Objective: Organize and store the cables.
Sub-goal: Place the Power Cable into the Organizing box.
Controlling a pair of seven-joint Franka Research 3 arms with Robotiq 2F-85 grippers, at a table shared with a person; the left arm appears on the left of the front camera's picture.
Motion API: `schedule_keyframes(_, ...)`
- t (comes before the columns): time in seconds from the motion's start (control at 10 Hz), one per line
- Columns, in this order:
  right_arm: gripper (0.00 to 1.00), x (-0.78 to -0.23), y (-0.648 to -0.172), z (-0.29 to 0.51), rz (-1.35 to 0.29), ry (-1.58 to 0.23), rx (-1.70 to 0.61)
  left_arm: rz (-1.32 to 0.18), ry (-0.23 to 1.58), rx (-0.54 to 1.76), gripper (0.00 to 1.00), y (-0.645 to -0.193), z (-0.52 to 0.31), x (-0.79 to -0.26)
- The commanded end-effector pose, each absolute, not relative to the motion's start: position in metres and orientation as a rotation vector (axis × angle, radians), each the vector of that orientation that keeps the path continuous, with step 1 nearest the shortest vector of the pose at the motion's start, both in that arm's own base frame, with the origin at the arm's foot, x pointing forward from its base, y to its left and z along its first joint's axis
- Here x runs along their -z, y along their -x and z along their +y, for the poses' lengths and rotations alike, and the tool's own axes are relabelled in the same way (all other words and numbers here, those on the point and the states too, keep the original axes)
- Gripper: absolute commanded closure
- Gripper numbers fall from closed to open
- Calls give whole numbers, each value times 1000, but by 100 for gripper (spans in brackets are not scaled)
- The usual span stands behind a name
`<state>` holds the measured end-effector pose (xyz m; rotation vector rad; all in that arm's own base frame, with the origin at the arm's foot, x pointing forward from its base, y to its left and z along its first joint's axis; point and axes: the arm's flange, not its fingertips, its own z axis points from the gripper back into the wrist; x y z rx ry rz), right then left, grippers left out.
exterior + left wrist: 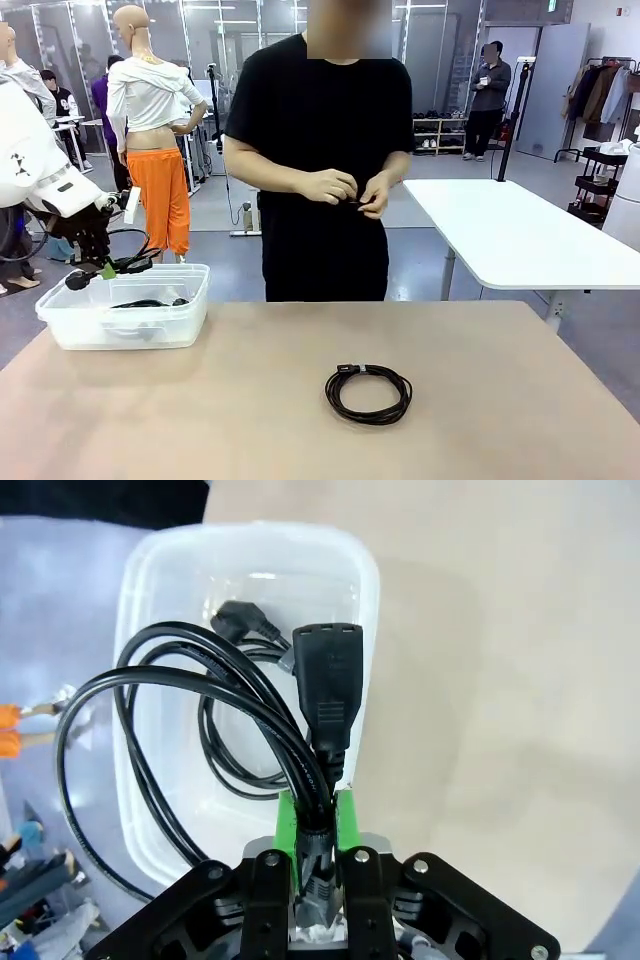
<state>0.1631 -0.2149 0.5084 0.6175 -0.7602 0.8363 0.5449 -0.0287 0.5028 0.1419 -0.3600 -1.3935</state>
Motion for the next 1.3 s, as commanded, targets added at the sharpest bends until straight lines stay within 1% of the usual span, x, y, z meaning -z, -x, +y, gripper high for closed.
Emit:
schedule_keyframes(0.0,0,-507,-164,-223,-767,-623,-830,-369,-152,1404,83,-539,-32,-509)
schedule_keyframes(0.4,0,-507,-164,-223,-767,-623,-830,-361,-145,1401,83,-544,-34,-504)
schedule_keyframes(0.5,0,-507,-164,-223,-767,-623,-830,-330,-110,1408,83,-558,-34,-494)
schedule_keyframes(0.7,0,-507,-164,-223,-767,-623,-830,-291,-107,1401,83,-580,-37,-479)
schedule_keyframes(1.2,0,-507,-164,-223,-767,-623,-830,-159,-139,1355,83,-609,-48,-446)
